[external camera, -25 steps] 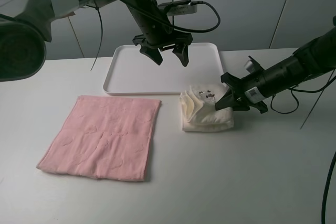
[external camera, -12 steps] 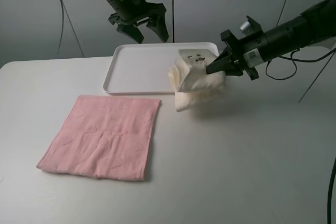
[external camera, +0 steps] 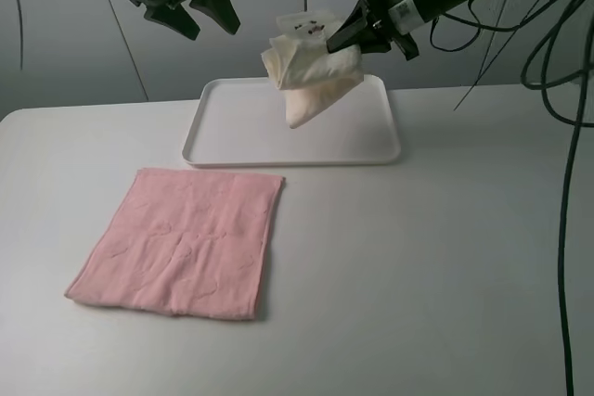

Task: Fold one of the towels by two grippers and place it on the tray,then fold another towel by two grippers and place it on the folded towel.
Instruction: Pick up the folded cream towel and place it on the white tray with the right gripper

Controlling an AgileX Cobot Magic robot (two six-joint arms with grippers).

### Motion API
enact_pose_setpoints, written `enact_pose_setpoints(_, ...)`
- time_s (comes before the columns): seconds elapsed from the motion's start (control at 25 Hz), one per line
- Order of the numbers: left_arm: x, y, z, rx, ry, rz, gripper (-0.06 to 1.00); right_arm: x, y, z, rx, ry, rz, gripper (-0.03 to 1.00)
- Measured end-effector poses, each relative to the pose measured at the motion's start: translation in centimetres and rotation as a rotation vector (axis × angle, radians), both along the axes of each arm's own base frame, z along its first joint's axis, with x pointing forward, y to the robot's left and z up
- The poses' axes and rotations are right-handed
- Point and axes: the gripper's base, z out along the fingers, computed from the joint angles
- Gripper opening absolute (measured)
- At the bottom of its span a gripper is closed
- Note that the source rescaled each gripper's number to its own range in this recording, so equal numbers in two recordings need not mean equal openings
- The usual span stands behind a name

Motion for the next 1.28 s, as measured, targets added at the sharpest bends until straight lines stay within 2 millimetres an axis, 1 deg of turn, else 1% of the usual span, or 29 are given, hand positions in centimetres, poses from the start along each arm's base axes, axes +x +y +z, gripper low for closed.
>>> enact_pose_setpoints(0.08,0.1,1.1,0.6,-0.004,-0.012,0.021,0.99,1.3,1.0,-0.7,0.023,0.006,0.002,0.09)
enact_pose_setpoints(0.12,0.2,1.6,0.7,-0.005,-0.014,0.031,0.99,1.9,1.5,-0.7,0.051,0.001,-0.002,0.09)
enact_pose_setpoints(0.24,0.3,2.3,0.9,-0.005,-0.019,0.045,0.99,3.5,2.8,-1.6,0.141,0.008,-0.030,0.09)
enact_pose_setpoints(0.28,0.3,2.4,0.9,-0.005,-0.019,0.047,0.99,3.9,3.0,-2.1,0.158,0.013,-0.038,0.09)
enact_pose_setpoints(0.36,0.4,2.5,0.9,-0.003,-0.022,0.046,0.99,4.6,3.3,-3.6,0.181,0.026,-0.051,0.09)
enact_pose_setpoints(0.48,0.4,2.6,0.9,0.001,-0.026,0.041,0.99,5.3,3.3,-6.4,0.167,0.025,-0.076,0.09)
enact_pose_setpoints(0.68,0.4,2.7,0.9,0.008,-0.029,0.040,0.99,5.9,3.2,-11.2,0.144,0.055,-0.118,0.09)
enact_pose_setpoints(0.76,0.4,2.8,0.8,0.019,-0.032,0.039,0.99,6.1,3.1,-12.6,0.125,0.061,-0.139,0.09)
enact_pose_setpoints(0.84,0.4,2.9,0.8,0.025,-0.033,0.039,0.99,6.2,2.9,-13.6,0.087,0.054,-0.147,0.09)
enact_pose_setpoints(0.96,0.4,2.9,0.8,0.027,-0.032,0.039,0.99,6.3,2.5,-14.4,0.019,0.034,-0.148,0.09)
enact_pose_setpoints(1.08,0.4,2.9,0.8,0.027,-0.032,0.039,0.99,6.3,2.3,-14.8,-0.031,0.027,-0.153,0.09)
enact_pose_setpoints(1.16,0.6,2.8,0.4,0.026,-0.023,0.039,0.99,6.3,2.2,-14.8,-0.035,0.038,-0.164,0.09)
enact_pose_setpoints(1.2,0.7,2.8,0.0,0.026,-0.015,0.039,0.99,6.3,2.2,-14.8,-0.035,0.043,-0.171,0.14)
enact_pose_setpoints(1.24,0.7,2.8,-0.3,0.028,-0.008,0.039,0.99,6.3,2.2,-14.8,-0.033,0.049,-0.175,0.21)
enact_pose_setpoints(1.28,0.7,2.8,-0.6,0.029,0.004,0.040,0.99,6.3,2.2,-14.8,-0.035,0.050,-0.175,0.34)
